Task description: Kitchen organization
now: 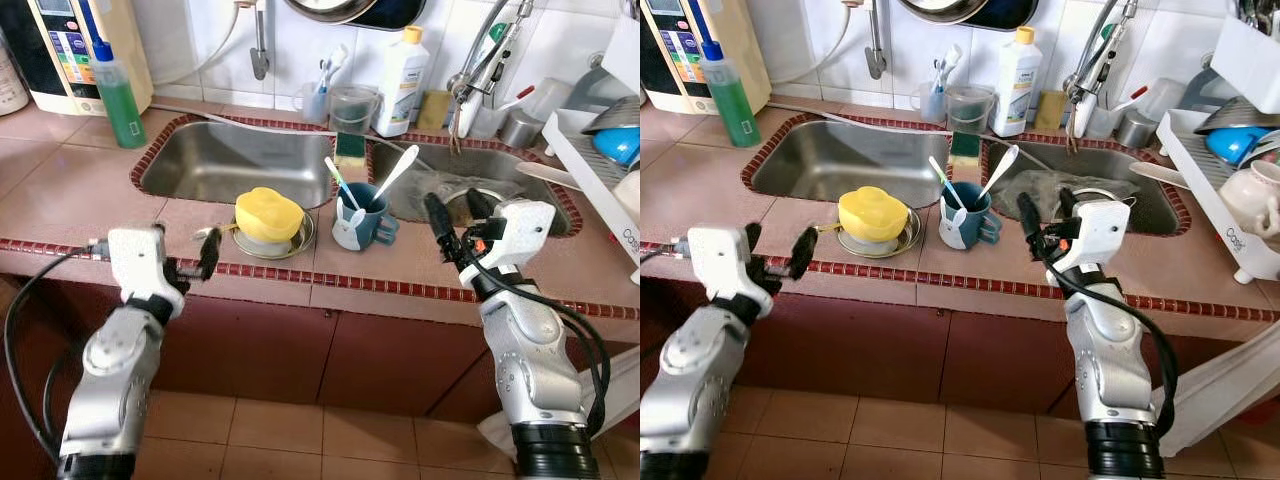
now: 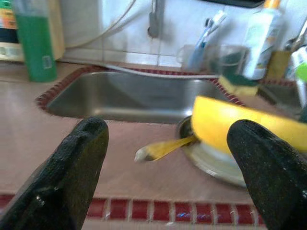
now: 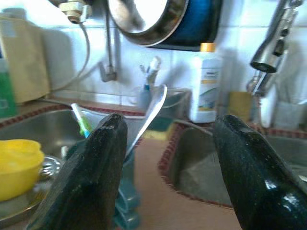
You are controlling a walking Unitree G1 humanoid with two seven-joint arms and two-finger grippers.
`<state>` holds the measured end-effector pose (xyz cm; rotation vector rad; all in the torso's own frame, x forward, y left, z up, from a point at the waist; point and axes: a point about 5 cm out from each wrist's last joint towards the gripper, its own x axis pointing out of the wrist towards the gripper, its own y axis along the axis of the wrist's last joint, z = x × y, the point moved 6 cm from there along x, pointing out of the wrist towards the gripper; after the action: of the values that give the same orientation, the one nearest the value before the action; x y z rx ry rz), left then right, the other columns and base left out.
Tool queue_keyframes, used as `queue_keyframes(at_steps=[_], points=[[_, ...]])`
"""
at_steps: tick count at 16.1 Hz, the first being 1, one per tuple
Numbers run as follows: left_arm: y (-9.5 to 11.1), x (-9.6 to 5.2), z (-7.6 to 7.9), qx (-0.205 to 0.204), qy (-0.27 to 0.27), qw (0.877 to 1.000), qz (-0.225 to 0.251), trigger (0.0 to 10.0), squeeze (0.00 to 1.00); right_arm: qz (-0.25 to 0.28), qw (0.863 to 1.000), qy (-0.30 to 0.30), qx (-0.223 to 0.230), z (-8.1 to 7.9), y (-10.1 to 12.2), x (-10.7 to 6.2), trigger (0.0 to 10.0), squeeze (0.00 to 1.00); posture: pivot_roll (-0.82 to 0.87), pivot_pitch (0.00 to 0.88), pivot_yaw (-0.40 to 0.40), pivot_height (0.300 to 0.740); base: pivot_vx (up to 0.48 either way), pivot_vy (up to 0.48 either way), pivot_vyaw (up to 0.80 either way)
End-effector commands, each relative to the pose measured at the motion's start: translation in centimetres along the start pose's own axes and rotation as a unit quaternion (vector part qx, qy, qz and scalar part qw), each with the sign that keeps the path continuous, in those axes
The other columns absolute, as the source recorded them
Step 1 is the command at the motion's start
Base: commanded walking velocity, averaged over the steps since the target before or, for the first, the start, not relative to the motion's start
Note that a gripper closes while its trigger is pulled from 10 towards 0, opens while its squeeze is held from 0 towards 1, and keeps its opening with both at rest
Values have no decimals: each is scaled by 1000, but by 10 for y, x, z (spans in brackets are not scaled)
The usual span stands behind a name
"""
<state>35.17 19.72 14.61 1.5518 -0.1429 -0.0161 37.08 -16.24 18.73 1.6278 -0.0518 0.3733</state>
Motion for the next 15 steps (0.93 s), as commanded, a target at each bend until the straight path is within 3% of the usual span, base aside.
queue_keyframes(at_steps=[1,3,9,15], points=[[7,0,4,-2,-1,1000,16,10000,0,-4,1000,-17,-4,6,-4,-3,10000,0,26,0,-57,740,0,0,0],[7,0,8,26,-9,999,18,10000,0,-2,999,-27,-26,9,-3,-2,10000,0,24,0,-60,740,0,0,0],[1,-9,13,42,-12,999,21,10000,0,-11,995,-81,-49,30,-12,-13,10000,0,22,0,-67,740,0,0,0],[5,-13,15,70,-19,997,34,10000,0,-12,994,-88,-63,31,-12,-18,10000,0,17,0,-68,740,0,0,0]])
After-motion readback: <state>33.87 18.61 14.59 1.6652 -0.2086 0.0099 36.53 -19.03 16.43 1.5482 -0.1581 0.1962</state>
